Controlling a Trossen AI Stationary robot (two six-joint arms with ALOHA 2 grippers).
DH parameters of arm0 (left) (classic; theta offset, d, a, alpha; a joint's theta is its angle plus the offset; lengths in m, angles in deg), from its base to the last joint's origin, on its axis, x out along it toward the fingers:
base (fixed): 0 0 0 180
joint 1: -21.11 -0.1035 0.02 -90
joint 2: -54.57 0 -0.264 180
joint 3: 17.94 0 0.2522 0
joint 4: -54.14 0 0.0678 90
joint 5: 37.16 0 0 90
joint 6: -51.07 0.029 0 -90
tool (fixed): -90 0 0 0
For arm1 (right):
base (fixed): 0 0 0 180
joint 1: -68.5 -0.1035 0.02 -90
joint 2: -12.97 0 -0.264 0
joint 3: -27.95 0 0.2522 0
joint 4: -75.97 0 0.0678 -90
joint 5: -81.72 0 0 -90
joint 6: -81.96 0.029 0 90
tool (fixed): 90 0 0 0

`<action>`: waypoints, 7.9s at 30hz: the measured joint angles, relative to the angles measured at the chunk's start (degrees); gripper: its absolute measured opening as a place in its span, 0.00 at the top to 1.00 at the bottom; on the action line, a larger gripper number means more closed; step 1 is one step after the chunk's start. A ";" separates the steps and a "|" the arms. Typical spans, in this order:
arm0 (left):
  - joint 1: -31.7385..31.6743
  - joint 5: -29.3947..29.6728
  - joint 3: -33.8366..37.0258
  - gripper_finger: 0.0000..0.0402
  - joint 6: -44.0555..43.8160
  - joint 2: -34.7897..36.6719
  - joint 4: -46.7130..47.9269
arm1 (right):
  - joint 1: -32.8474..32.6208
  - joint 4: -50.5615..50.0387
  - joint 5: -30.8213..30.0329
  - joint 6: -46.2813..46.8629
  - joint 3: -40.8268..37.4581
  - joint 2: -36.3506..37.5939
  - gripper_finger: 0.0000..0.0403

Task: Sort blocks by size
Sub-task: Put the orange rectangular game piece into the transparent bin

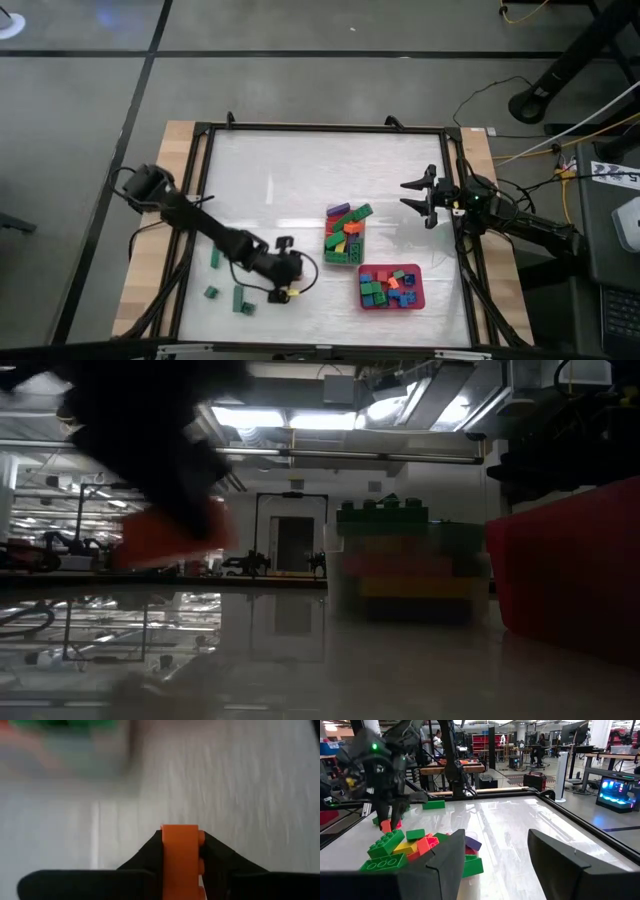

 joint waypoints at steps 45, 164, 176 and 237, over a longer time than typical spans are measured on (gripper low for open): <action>-17.93 -7.14 -7.81 0.73 14.05 -13.75 -42.27 | 0.00 0.01 0.01 0.01 0.00 -0.01 0.47; -14.09 -10.79 -19.70 0.67 31.57 -23.30 -41.05 | -0.01 -0.05 -0.02 0.01 -0.02 -0.01 0.47; -17.32 -5.18 -19.72 0.67 28.84 -9.27 -11.70 | -0.01 -0.05 0.00 -0.01 0.00 -0.03 0.47; -21.80 -4.98 -17.99 0.65 28.62 -8.49 -2.11 | 0.00 -0.05 -0.15 -0.01 0.00 -0.01 0.47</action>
